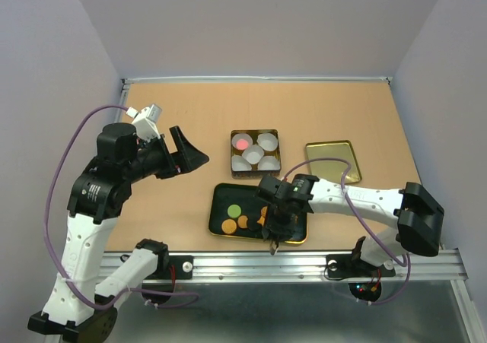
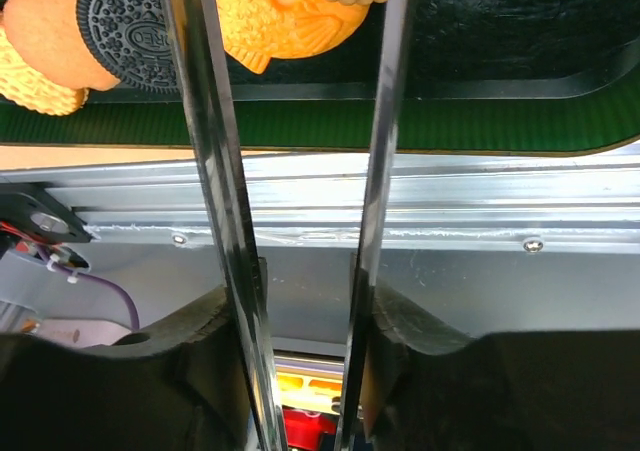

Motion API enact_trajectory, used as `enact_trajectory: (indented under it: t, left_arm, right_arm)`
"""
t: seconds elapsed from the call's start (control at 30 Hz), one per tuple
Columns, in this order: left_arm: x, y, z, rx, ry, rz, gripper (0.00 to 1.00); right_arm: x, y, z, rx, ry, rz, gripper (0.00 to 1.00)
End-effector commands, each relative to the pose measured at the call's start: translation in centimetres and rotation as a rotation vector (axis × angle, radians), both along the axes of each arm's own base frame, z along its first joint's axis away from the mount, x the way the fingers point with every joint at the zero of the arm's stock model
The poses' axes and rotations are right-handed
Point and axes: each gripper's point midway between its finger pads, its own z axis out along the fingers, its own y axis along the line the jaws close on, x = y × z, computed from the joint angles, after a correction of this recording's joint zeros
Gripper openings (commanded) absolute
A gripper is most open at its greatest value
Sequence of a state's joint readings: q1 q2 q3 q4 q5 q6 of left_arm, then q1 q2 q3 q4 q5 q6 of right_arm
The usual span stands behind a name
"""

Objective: Pack the cookies

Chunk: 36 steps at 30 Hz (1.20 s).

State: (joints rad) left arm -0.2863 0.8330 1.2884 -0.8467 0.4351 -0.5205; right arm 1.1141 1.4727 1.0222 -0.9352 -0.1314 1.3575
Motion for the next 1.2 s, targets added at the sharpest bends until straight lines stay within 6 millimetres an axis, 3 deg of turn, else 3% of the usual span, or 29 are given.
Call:
enact_trajectory:
  t: [0.0, 0.27, 0.5, 0.7, 1.0, 1.17]
  left_arm:
    - [-0.6, -0.1, 1.4, -0.008, -0.050, -0.027, 0.99]
    - [-0.9, -0.4, 2.1, -0.017, -0.048, -0.048, 0.99]
    - [-0.3, -0.4, 3.7, -0.001, -0.069, -0.054, 0.99]
    - [0.2, -0.4, 4.3, 0.022, -0.089, -0.056, 0.99]
    - [0.9, -1.0, 5.8, 0.039, -0.133, -0.071, 0.99]
    - [1.3, -1.0, 6.8, 0.068, -0.168, -0.066, 0.99]
  right_arm:
    - [0.8, 2.2, 2.5, 0.086, -0.034, 0.006, 0.38]
    - [0.5, 3.1, 2.7, 0.096, -0.002, 0.038, 0.24]
    - [1.5, 4.2, 5.9, 0.130, -0.047, 0.044, 0.23]
    - [2.7, 4.9, 10.4, 0.131, -0.106, 0.063, 0.23]
    - [6.3, 6.9, 15.7, 0.198, -0.209, 0.059, 0.22]
    - [9.2, 7.1, 16.7, 0.211, -0.251, 0.042, 0.22]
